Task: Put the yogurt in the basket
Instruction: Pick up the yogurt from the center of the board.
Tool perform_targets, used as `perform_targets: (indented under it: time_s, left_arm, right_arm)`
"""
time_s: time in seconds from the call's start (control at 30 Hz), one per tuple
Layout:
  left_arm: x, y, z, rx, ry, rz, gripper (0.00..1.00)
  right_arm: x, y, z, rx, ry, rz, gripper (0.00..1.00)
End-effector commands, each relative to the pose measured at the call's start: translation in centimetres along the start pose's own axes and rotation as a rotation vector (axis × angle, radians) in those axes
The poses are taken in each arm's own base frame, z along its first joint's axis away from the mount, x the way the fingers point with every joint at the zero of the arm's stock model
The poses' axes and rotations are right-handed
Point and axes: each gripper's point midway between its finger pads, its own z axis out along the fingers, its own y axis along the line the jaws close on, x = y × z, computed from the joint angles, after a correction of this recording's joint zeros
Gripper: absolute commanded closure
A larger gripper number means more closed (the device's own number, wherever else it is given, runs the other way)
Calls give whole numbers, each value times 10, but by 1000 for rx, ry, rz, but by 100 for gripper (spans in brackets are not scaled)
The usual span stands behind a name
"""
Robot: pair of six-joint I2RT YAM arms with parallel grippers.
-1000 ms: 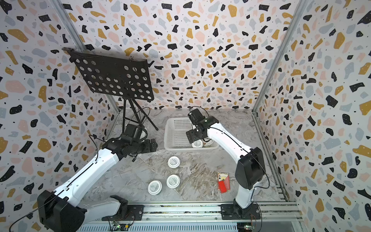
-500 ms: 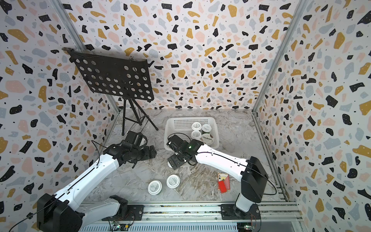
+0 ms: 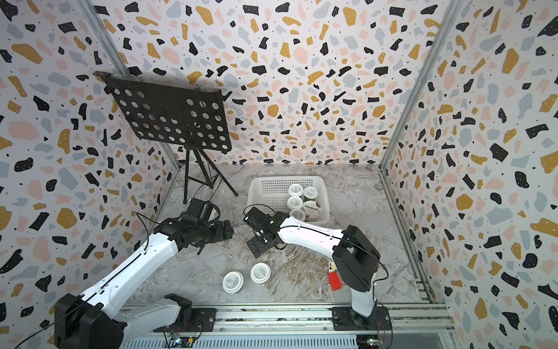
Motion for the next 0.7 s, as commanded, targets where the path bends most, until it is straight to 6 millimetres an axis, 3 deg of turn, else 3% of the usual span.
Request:
perform_targets:
  time_s: [0.0,0.27,0.67]
  left_arm:
    - [8,4,3,7,31,-34,5]
    - [21,-1,10,59,93,-41,5]
    - [21,5,7,46,69,-37,5]
  right_arm:
    - [-15,9,-11,-28,-37,-6,1]
    - [-12,10,1,-22,-14,-14,5]
    - [-10,12,13,-16,9,-25,16]
